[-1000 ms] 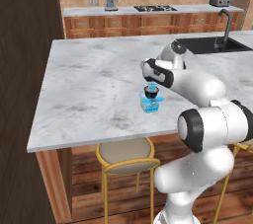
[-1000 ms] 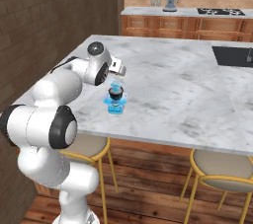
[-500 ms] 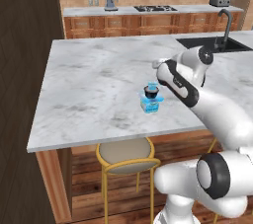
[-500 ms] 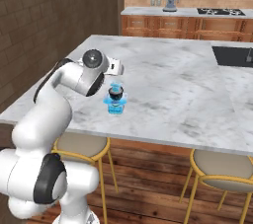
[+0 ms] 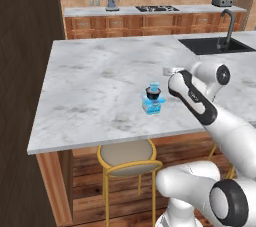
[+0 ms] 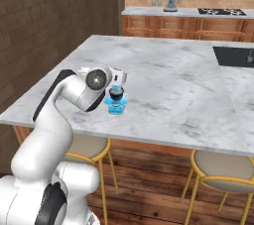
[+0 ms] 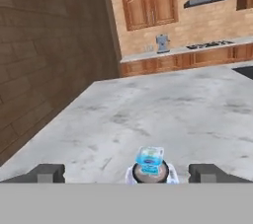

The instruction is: Stack the yogurt containers by placing the smaller containers on top of the larger containers.

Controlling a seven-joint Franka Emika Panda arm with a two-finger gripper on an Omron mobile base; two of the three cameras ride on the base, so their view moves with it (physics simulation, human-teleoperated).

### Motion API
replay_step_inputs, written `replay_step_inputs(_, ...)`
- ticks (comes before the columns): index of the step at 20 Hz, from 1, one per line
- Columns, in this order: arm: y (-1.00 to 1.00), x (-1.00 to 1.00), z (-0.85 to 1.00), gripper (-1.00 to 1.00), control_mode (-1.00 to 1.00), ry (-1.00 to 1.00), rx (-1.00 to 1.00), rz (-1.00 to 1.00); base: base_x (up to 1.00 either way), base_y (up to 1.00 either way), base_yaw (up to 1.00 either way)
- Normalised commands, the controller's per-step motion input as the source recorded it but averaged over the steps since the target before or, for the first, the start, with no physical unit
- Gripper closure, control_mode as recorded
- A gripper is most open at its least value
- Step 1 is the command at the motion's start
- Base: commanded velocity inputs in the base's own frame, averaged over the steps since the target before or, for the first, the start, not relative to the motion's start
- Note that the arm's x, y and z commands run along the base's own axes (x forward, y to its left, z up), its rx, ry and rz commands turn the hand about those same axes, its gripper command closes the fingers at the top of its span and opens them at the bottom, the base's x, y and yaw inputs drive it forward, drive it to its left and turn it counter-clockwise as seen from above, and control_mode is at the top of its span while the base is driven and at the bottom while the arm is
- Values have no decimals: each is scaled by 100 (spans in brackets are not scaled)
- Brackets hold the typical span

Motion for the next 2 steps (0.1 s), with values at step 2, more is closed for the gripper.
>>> replay_step_inputs(2, 5, -46, 10, -100, -100, -11, 0, 5, 0, 0, 0)
